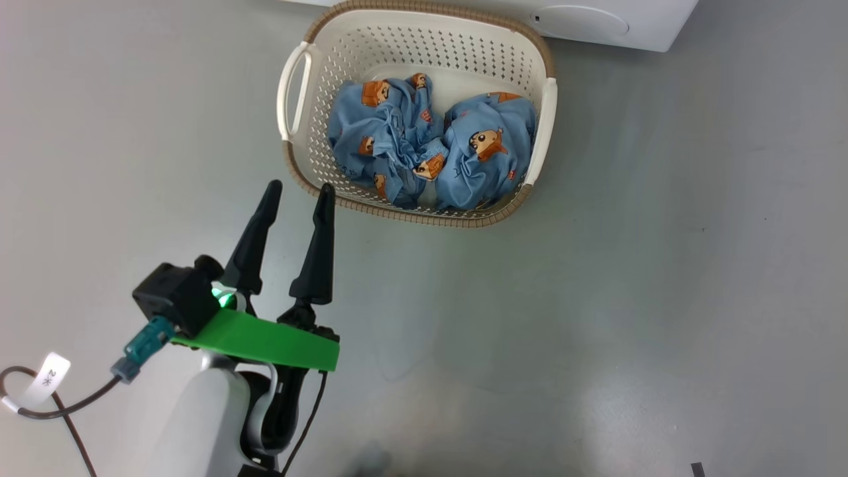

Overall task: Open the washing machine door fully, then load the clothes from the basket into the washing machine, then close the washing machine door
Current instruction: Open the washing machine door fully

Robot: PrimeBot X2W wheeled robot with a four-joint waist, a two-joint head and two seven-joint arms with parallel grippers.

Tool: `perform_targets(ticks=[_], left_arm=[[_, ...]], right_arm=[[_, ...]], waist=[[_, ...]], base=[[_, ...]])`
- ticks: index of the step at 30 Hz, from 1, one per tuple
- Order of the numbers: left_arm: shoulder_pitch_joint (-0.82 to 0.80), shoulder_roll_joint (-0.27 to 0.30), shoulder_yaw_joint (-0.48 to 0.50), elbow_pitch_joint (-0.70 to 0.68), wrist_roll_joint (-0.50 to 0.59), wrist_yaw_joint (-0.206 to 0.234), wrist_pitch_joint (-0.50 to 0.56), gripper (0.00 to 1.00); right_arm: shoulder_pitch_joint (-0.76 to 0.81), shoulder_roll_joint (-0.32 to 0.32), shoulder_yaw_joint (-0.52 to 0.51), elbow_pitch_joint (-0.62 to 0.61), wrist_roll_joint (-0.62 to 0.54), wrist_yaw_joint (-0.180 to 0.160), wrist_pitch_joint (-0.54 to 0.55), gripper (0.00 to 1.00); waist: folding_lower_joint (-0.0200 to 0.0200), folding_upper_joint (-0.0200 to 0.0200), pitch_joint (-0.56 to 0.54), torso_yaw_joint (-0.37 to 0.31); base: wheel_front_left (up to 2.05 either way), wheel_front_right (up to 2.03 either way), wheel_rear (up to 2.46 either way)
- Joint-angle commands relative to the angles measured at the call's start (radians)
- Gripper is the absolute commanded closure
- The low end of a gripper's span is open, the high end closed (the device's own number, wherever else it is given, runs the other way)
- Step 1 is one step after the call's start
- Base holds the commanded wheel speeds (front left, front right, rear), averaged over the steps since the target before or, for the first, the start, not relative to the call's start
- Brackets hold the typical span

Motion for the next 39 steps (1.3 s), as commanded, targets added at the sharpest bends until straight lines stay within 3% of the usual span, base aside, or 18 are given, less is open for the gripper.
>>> perform_targets(ticks=[1, 15, 39], left_arm=[[-0.012, 0.027, 0.027, -0.024, -0.004, -0.002, -0.006, 0.0], [0.015, 0.027, 0.035, -0.011, 0.012, -0.002, -0.006, 0.0], [0.144, 0.027, 0.06, 0.02, 0.068, -0.002, -0.006, 0.0]], right_arm=[[0.005, 0.032, 0.016, -0.033, -0.009, 0.002, 0.015, 1.0], [0.119, 0.04, 0.063, -0.081, -0.002, 0.002, 0.047, 1.0], [0.386, 0.081, 0.183, -0.156, 0.012, 0.002, 0.127, 1.0]], waist=[[0.0, -0.0001, -0.003, -0.001], [0.0, -0.0001, -0.073, -0.015], [0.0, -0.0001, -0.292, -0.033]], base=[[0.0, 0.0, 0.0], [0.0, 0.0, 0.0], [0.0, 0.0, 0.0]])
